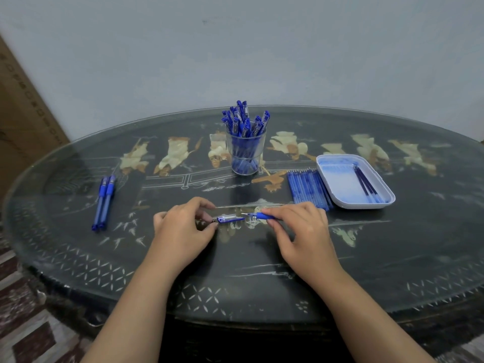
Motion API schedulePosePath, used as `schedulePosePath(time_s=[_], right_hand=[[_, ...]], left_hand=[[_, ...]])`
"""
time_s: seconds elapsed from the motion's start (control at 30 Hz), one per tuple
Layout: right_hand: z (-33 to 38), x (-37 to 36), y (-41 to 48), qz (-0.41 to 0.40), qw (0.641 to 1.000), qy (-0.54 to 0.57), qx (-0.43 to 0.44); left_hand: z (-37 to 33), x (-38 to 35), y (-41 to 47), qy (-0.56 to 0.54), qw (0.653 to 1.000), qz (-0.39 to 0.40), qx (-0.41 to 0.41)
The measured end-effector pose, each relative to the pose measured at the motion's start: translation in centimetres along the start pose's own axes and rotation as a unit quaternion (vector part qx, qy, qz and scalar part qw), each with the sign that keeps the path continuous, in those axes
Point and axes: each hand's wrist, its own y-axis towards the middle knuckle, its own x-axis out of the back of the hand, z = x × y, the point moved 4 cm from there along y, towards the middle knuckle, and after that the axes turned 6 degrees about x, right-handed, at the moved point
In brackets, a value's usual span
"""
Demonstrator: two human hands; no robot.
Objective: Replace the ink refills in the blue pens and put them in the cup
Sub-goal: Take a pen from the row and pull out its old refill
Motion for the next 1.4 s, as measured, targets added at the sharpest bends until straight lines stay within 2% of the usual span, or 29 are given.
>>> schedulePosePath(time_s=[0.1, 0.17, 0.23, 0.3, 0.37, 0.43, 0.53, 0.73, 0.97, 1.07, 1.2, 1.4], right_hand=[[0.1, 0.2, 0.2, -0.001, 1.0, -0.017, -0.022], [0.2, 0.8, 0.7, -0.02, 0.998, -0.023, -0.049], [0.8, 1.9, 1.5, -0.054, 0.995, 0.01, -0.088], [1.5, 3.1, 2.5, -0.075, 0.986, 0.079, -0.127], [2.0, 3.9, 3.0, -0.074, 0.963, 0.183, -0.183], [2.2, 4.1, 3.1, -0.063, 0.92, 0.294, -0.251], [2.5, 3.6, 2.8, -0.041, 0.882, 0.357, -0.306], [2.7, 3.4, 2.6, -0.044, 0.856, 0.385, -0.343], [1.9, 4.1, 2.7, -0.069, 0.779, 0.486, -0.39], [1.2, 4.3, 2.6, -0.106, 0.745, 0.517, -0.408], [0.4, 5.0, 2.7, -0.128, 0.752, 0.505, -0.403], [0.6, 4.2, 2.6, -0.05, 0.767, 0.479, -0.424]], left_hand=[[0.2, 0.4, -0.1, -0.022, 1.0, -0.009, 0.003], [0.2, 0.9, -0.1, -0.031, 0.998, -0.044, -0.014], [-0.4, 1.5, -0.4, -0.063, 0.991, -0.095, -0.064], [-1.4, 1.8, -0.9, -0.128, 0.98, -0.107, -0.111], [-2.7, 1.3, -1.5, -0.222, 0.969, -0.042, -0.1], [-3.9, 0.3, -2.2, -0.326, 0.941, 0.047, -0.07], [-5.0, -1.3, -3.0, -0.393, 0.911, 0.109, -0.061], [-5.7, -2.3, -3.1, -0.39, 0.913, 0.112, -0.048], [-5.7, -2.0, -3.2, -0.324, 0.936, 0.113, -0.074], [-5.7, -1.9, -3.1, -0.3, 0.944, 0.101, -0.091], [-5.5, -1.7, -3.1, -0.292, 0.946, 0.093, -0.104], [-5.6, -1.8, -3.1, -0.277, 0.949, 0.081, -0.126]])
